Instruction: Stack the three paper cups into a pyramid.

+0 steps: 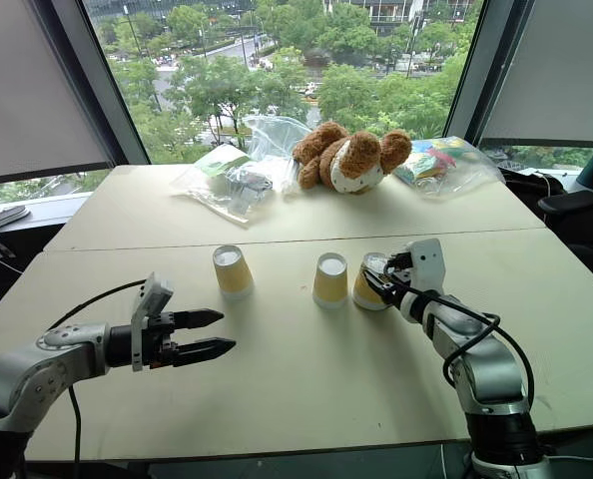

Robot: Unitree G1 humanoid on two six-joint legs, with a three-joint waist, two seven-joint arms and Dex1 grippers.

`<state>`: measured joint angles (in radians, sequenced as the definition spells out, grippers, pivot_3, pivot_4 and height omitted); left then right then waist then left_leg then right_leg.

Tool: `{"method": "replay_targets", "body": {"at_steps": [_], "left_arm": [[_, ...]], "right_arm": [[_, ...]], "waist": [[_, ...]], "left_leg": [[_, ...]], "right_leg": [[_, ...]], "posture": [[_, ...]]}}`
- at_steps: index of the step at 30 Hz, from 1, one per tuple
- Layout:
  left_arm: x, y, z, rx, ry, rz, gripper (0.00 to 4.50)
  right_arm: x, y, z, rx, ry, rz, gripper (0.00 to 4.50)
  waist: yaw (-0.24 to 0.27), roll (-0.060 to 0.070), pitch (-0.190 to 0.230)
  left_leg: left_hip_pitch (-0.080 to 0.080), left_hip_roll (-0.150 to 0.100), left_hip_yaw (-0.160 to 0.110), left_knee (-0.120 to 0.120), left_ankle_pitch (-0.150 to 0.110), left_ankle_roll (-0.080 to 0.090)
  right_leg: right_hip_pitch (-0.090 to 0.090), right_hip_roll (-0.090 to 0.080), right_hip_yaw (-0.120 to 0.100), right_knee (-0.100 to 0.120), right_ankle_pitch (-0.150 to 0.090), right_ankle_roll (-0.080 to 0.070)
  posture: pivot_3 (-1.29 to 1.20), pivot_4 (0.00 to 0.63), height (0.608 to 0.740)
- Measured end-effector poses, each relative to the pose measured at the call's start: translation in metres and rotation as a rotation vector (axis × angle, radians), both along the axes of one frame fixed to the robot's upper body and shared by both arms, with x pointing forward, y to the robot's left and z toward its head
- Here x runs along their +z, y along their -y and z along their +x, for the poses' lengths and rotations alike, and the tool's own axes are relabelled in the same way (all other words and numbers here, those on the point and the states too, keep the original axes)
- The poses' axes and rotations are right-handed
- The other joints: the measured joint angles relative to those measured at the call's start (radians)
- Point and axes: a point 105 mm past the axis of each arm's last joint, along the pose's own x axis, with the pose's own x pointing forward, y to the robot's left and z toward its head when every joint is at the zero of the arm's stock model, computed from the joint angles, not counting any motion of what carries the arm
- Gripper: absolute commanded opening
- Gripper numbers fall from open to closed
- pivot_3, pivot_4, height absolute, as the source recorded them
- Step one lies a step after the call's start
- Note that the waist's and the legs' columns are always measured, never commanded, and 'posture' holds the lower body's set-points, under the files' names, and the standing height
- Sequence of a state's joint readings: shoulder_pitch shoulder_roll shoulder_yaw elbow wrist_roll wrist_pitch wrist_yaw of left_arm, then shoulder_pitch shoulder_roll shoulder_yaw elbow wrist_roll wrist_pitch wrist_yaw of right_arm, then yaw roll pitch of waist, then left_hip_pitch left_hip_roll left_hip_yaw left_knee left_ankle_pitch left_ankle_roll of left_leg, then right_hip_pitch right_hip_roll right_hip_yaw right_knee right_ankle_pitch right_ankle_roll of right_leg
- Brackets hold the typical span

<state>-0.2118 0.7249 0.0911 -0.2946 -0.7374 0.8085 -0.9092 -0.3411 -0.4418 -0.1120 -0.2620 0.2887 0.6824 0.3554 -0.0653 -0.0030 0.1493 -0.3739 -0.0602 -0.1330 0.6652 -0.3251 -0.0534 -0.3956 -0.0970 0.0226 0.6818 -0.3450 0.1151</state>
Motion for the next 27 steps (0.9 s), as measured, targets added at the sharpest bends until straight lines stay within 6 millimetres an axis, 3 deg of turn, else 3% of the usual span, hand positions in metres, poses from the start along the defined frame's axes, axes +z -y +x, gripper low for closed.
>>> {"method": "replay_targets", "body": {"at_steps": [15, 16, 19, 27], "left_arm": [[0.000, 0.001, 0.001, 0.000, 0.010, -0.004, 4.50], [0.000, 0.001, 0.001, 0.001, 0.010, -0.004, 4.50], [-0.001, 0.000, 0.001, 0.003, 0.006, -0.004, 4.50], [-0.003, -0.002, 0.003, 0.013, 0.000, 0.002, 4.50]], "right_arm": [[-0.003, -0.001, -0.002, 0.004, 0.012, -0.012, 2.12], [-0.003, -0.001, -0.002, 0.005, 0.012, -0.013, 3.15], [-0.009, -0.003, -0.003, 0.013, -0.007, -0.016, 4.47], [-0.011, -0.006, -0.007, 0.035, -0.014, -0.015, 4.47]], "waist": [[0.000, 0.000, 0.000], [0.000, 0.000, 0.000], [0.000, 0.000, 0.000], [0.001, 0.000, 0.000]], "left_leg": [[0.000, 0.000, 0.000, 0.000, 0.000, 0.000], [0.000, 0.000, 0.000, 0.000, 0.000, 0.000], [0.000, 0.000, 0.000, 0.000, 0.000, 0.000], [0.000, 0.000, 0.000, 0.000, 0.000, 0.000]], "right_leg": [[0.000, 0.000, 0.000, 0.000, 0.000, 0.000], [0.000, 0.000, 0.000, 0.000, 0.000, 0.000], [0.000, 0.000, 0.000, 0.000, 0.000, 0.000], [0.000, 0.000, 0.000, 0.000, 0.000, 0.000]], "posture": [[0.00, 0.150, 0.740], [0.00, 0.150, 0.740], [0.00, 0.150, 0.740], [0.00, 0.150, 0.740]]}}
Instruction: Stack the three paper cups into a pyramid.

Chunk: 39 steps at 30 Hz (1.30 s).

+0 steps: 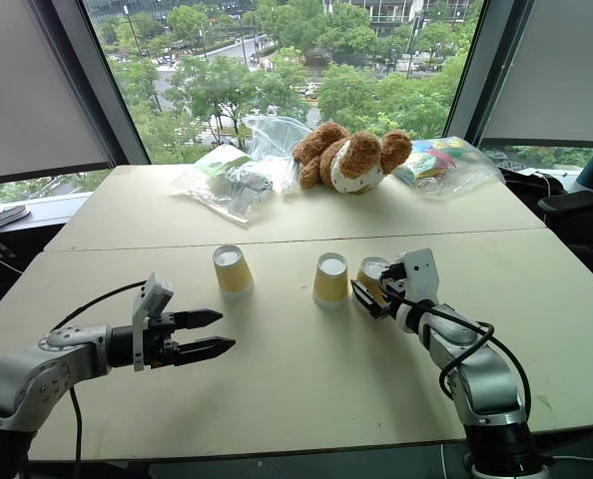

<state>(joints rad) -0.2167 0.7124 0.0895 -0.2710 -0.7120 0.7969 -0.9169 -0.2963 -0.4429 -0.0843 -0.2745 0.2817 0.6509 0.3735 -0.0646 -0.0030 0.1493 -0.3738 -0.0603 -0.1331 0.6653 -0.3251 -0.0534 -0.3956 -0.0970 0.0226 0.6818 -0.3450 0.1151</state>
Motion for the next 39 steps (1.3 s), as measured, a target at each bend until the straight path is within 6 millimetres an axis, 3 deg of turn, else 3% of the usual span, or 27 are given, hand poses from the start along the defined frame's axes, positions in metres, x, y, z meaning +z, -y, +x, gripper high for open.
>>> {"method": "replay_targets", "body": {"at_steps": [12, 15, 17, 31, 36, 39], "left_arm": [[-0.002, 0.003, 0.002, -0.010, -0.003, 0.004, 4.50], [-0.003, 0.003, 0.002, -0.009, -0.005, 0.008, 4.50], [-0.003, 0.002, 0.002, -0.007, -0.003, 0.012, 4.50], [-0.003, 0.003, 0.002, -0.008, -0.001, 0.009, 4.50], [-0.002, 0.003, 0.003, -0.007, 0.011, 0.009, 4.50], [-0.002, 0.003, 0.003, -0.007, 0.011, 0.009, 4.50]], "right_arm": [[0.012, -0.005, 0.003, 0.017, 0.034, 0.066, 4.47], [0.011, -0.005, 0.004, 0.013, 0.033, 0.068, 3.69], [0.010, -0.003, 0.005, 0.006, 0.032, 0.070, 2.74], [0.017, -0.004, 0.008, 0.005, 0.043, 0.095, 2.74], [0.015, -0.003, 0.007, -0.001, 0.036, 0.094, 4.40], [0.011, -0.002, 0.006, -0.002, 0.026, 0.094, 4.40]], "waist": [[0.002, 0.000, 0.000], [0.004, 0.000, 0.000], [0.005, 0.000, 0.000], [0.005, 0.000, 0.000], [0.006, 0.000, 0.000], [0.006, 0.000, 0.000]], "left_leg": [[0.000, 0.000, 0.000, 0.000, 0.000, 0.000], [0.000, 0.000, 0.000, 0.000, 0.000, 0.000], [0.000, 0.000, 0.000, 0.000, 0.000, 0.000], [0.000, 0.000, 0.000, 0.000, 0.000, 0.000], [0.000, 0.000, 0.000, 0.000, 0.000, 0.000], [0.000, 0.000, 0.000, 0.000, 0.000, 0.000]], "right_leg": [[0.000, 0.000, 0.000, 0.000, 0.000, 0.000], [0.000, 0.000, 0.000, 0.000, 0.000, 0.000], [0.000, 0.000, 0.000, 0.000, 0.000, 0.000], [0.000, 0.000, 0.000, 0.000, 0.000, 0.000], [0.000, 0.000, 0.000, 0.000, 0.000, 0.000], [0.000, 0.000, 0.000, 0.000, 0.000, 0.000]], "posture": [[0.00, 0.150, 0.740], [0.00, 0.150, 0.740], [0.00, 0.150, 0.740], [0.00, 0.150, 0.740], [0.00, 0.150, 0.740], [0.00, 0.150, 0.740]]}}
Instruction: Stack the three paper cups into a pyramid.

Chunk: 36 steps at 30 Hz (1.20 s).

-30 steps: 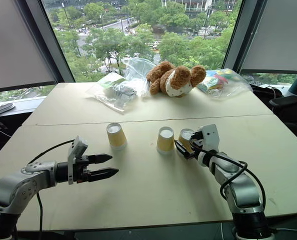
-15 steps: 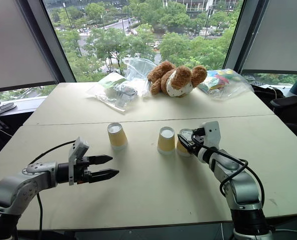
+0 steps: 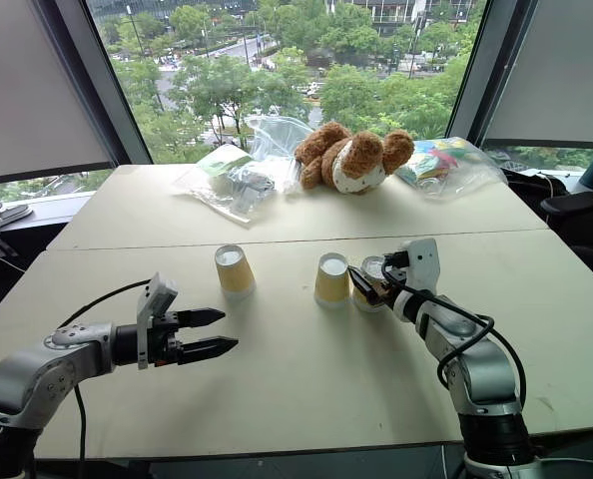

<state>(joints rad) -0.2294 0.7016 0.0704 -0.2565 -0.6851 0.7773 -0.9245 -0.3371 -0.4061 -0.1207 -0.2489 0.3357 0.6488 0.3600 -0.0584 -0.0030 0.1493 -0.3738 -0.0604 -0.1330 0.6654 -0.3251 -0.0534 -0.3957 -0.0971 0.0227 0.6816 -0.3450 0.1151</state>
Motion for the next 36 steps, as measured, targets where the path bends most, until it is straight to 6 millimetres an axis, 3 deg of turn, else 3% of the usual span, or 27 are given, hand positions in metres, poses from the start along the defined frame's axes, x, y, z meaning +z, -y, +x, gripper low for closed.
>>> {"method": "replay_targets", "body": {"at_steps": [3, 6, 11, 13, 16, 20, 25, 36], "left_arm": [[0.001, -0.001, 0.002, 0.013, 0.018, 0.003, 4.50], [0.006, -0.009, 0.018, 0.122, 0.087, -0.013, 4.50], [0.031, -0.058, 0.035, 0.335, 0.218, 0.028, 4.50], [0.034, -0.065, 0.039, 0.337, 0.240, 0.044, 4.50], [0.037, -0.072, 0.052, 0.330, 0.286, 0.083, 4.50], [0.040, -0.055, 0.079, 0.278, 0.369, 0.090, 4.50], [0.026, -0.029, 0.100, 0.200, 0.363, 0.057, 4.50], [0.020, -0.001, 0.125, 0.151, 0.388, 0.019, 4.50]], "right_arm": [[-0.004, 0.002, -0.001, -0.004, -0.012, -0.006, 4.40], [0.000, 0.008, -0.004, -0.007, -0.009, -0.018, 4.40], [0.069, 0.016, -0.031, 0.091, 0.120, -0.001, 4.40], [0.084, 0.008, -0.045, 0.172, 0.124, -0.015, 4.40], [0.091, -0.002, -0.060, 0.288, 0.073, -0.053, 4.40], [0.084, -0.020, -0.075, 0.419, -0.012, -0.053, 4.40], [0.065, -0.035, -0.085, 0.494, -0.094, -0.045, 4.40], [0.052, -0.051, -0.098, 0.543, -0.140, -0.039, 4.40]], "waist": [[0.001, 0.000, 0.000], [0.006, 0.000, 0.000], [0.013, 0.000, 0.000], [0.015, 0.000, 0.000], [0.025, 0.000, 0.000], [0.042, -0.001, 0.000], [0.040, -0.001, 0.000], [0.038, -0.002, 0.000]], "left_leg": [[0.000, 0.000, 0.000, 0.000, 0.000, 0.000], [-0.001, 0.000, 0.000, 0.000, 0.000, 0.000], [0.000, 0.000, 0.000, -0.001, 0.000, 0.000], [0.000, 0.000, 0.000, -0.001, 0.000, 0.000], [0.000, 0.000, -0.001, 0.000, 0.000, 0.000], [0.000, -0.001, -0.001, 0.001, 0.000, 0.001], [-0.001, -0.001, -0.001, 0.001, -0.001, 0.001], [-0.001, -0.001, -0.001, 0.002, -0.001, 0.001]], "right_leg": [[0.000, 0.000, 0.000, 0.000, 0.000, 0.000], [0.000, 0.000, 0.000, 0.000, 0.000, 0.000], [-0.001, 0.000, 0.000, -0.001, 0.000, 0.000], [0.000, 0.000, 0.000, -0.002, 0.000, 0.000], [0.002, 0.000, -0.001, -0.003, 0.000, 0.000], [0.003, 0.000, -0.002, -0.005, 0.000, 0.000], [0.002, -0.001, -0.003, -0.001, 0.000, 0.000], [0.002, 0.000, -0.004, 0.000, 0.000, 0.000]], "posture": [[0.00, 0.150, 0.740], [0.00, 0.150, 0.740], [0.00, 0.150, 0.740], [0.00, 0.150, 0.740], [0.00, 0.150, 0.740], [0.00, 0.150, 0.740], [0.00, 0.150, 0.740], [0.00, 0.150, 0.740]]}}
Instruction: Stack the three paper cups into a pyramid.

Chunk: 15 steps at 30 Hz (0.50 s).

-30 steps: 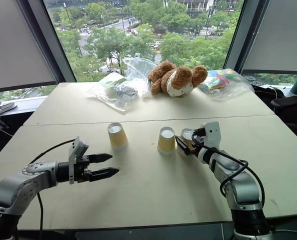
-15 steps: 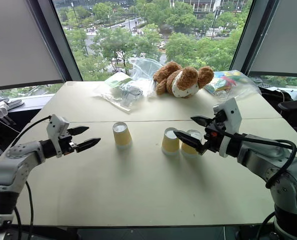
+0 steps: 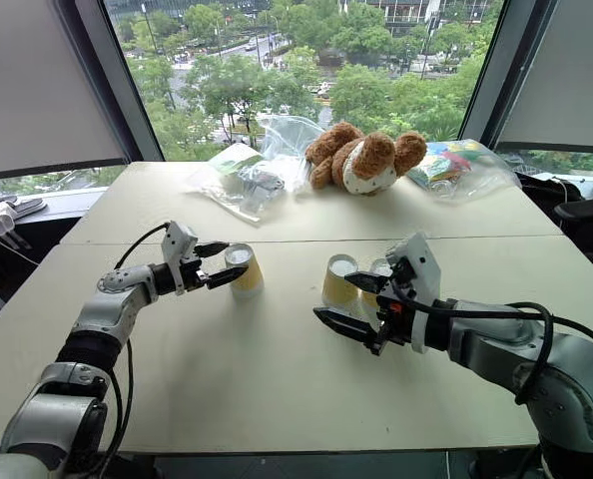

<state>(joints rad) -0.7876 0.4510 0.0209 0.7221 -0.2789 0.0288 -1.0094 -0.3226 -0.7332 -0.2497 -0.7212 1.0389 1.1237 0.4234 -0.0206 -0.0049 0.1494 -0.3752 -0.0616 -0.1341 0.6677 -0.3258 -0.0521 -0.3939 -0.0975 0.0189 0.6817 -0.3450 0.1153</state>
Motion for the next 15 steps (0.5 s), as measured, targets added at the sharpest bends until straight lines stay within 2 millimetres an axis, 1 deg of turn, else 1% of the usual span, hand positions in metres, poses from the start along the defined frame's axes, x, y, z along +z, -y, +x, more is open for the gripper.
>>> {"method": "replay_targets", "body": {"at_steps": [2, 4, 5, 6, 13, 14, 15], "left_arm": [[-0.001, 0.003, 0.002, -0.006, 0.002, -0.001, 3.96], [-0.002, 0.009, 0.003, -0.021, -0.001, -0.013, 3.17], [-0.002, 0.011, 0.003, -0.025, -0.002, -0.018, 2.69], [-0.003, 0.013, 0.004, -0.029, -0.004, -0.021, 2.51], [-0.003, 0.017, 0.005, -0.036, -0.004, -0.039, 2.51], [0.000, 0.019, 0.005, -0.044, -0.009, -0.049, 2.51], [0.006, 0.024, 0.005, -0.063, -0.009, -0.058, 2.51]], "right_arm": [[0.000, -0.001, 0.000, -0.001, 0.000, 0.001, 4.50], [0.000, 0.000, 0.001, -0.009, 0.007, 0.004, 4.50], [0.000, 0.000, 0.001, -0.013, 0.010, 0.006, 4.50], [0.000, 0.000, 0.001, -0.015, 0.010, 0.006, 4.50], [-0.006, 0.001, 0.001, -0.031, -0.008, 0.009, 4.50], [-0.008, 0.002, 0.000, -0.034, -0.013, 0.006, 4.50], [-0.011, 0.005, -0.001, -0.043, -0.026, -0.004, 4.50]], "waist": [[0.000, 0.000, 0.000], [0.000, 0.000, 0.000], [0.000, 0.000, 0.000], [0.000, 0.000, 0.000], [0.000, 0.000, 0.000], [0.000, -0.001, 0.000], [0.002, -0.002, 0.001]], "left_leg": [[0.000, 0.000, 0.000, 0.000, 0.000, 0.000], [0.000, 0.000, 0.000, 0.000, 0.000, 0.000], [0.000, 0.000, 0.000, 0.000, 0.000, 0.000], [0.000, 0.000, 0.000, 0.000, 0.000, 0.000], [0.000, 0.000, 0.000, 0.000, 0.000, 0.000], [0.000, 0.000, 0.000, 0.000, 0.000, 0.000], [-0.001, 0.000, -0.001, 0.000, 0.000, 0.000]], "right_leg": [[0.000, 0.000, 0.000, 0.000, 0.000, 0.000], [0.000, 0.000, 0.000, 0.000, 0.000, 0.000], [0.000, 0.000, 0.000, 0.000, 0.000, 0.000], [0.000, 0.000, 0.000, 0.000, 0.000, 0.000], [0.000, 0.000, 0.000, 0.000, 0.000, 0.000], [0.000, 0.000, 0.000, 0.000, 0.000, 0.000], [0.000, 0.000, -0.001, 0.000, 0.000, 0.000]], "posture": [[0.00, 0.150, 0.740], [0.00, 0.150, 0.740], [0.00, 0.150, 0.740], [0.00, 0.150, 0.740], [0.00, 0.150, 0.740], [0.00, 0.150, 0.740], [0.00, 0.150, 0.740]]}}
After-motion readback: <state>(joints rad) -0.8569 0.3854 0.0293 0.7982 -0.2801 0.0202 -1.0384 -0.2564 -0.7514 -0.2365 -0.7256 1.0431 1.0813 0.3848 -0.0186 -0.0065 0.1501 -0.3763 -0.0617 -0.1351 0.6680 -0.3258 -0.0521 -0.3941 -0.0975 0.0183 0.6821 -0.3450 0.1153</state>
